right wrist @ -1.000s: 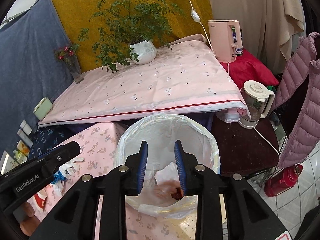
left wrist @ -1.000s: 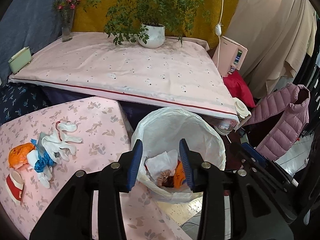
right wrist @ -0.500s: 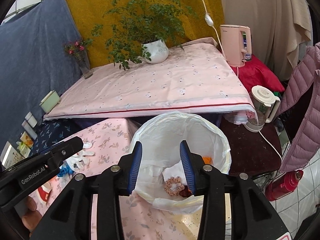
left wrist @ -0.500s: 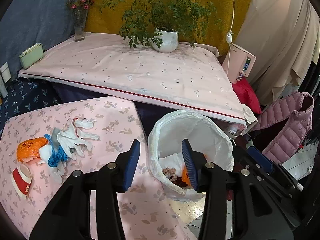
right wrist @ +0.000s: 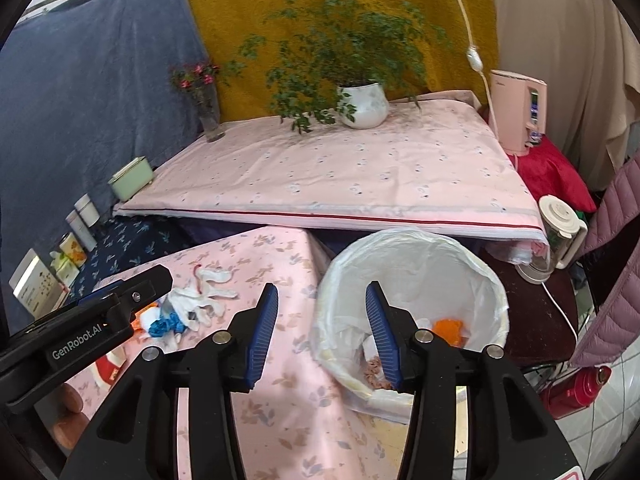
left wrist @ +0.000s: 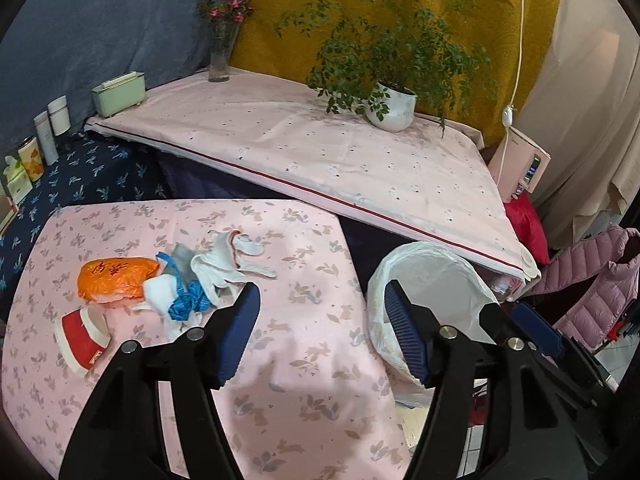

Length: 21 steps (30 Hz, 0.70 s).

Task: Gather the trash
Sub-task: 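Move both open tools back over the table toward the paper cup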

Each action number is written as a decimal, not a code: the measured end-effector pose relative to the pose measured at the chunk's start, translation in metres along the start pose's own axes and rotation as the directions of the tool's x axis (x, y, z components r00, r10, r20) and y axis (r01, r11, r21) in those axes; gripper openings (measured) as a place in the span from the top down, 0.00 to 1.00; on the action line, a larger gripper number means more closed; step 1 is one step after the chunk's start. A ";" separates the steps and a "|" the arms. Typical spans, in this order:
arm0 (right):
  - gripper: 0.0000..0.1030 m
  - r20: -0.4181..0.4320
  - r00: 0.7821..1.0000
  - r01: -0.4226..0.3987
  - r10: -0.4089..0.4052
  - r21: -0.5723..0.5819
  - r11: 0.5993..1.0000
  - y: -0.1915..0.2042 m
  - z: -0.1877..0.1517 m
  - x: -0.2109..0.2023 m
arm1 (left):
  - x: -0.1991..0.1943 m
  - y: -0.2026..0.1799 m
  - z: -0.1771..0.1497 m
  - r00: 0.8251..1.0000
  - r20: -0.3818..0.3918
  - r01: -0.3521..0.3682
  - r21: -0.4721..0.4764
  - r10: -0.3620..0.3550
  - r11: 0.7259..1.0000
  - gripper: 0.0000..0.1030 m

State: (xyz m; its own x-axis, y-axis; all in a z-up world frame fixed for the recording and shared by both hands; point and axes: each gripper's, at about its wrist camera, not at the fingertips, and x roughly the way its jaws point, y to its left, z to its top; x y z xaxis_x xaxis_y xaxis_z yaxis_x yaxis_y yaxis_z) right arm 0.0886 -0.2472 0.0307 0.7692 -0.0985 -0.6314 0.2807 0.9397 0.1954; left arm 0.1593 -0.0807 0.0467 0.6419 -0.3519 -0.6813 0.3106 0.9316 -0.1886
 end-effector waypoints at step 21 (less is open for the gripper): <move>0.52 -0.109 0.987 -0.137 0.120 -0.156 0.978 0.126 -0.033 0.031 | -0.016 0.180 -0.046 0.964 -0.062 -0.266 -0.278 0.259 0.923 0.14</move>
State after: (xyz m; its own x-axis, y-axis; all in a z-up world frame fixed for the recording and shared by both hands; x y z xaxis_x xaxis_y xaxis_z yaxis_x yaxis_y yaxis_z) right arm 0.1290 -0.1211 0.0108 0.7301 0.0517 -0.6814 0.0800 0.9838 0.1604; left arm 0.1731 0.0965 -0.0086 0.6553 -0.0928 -0.7497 -0.0786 0.9787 -0.1898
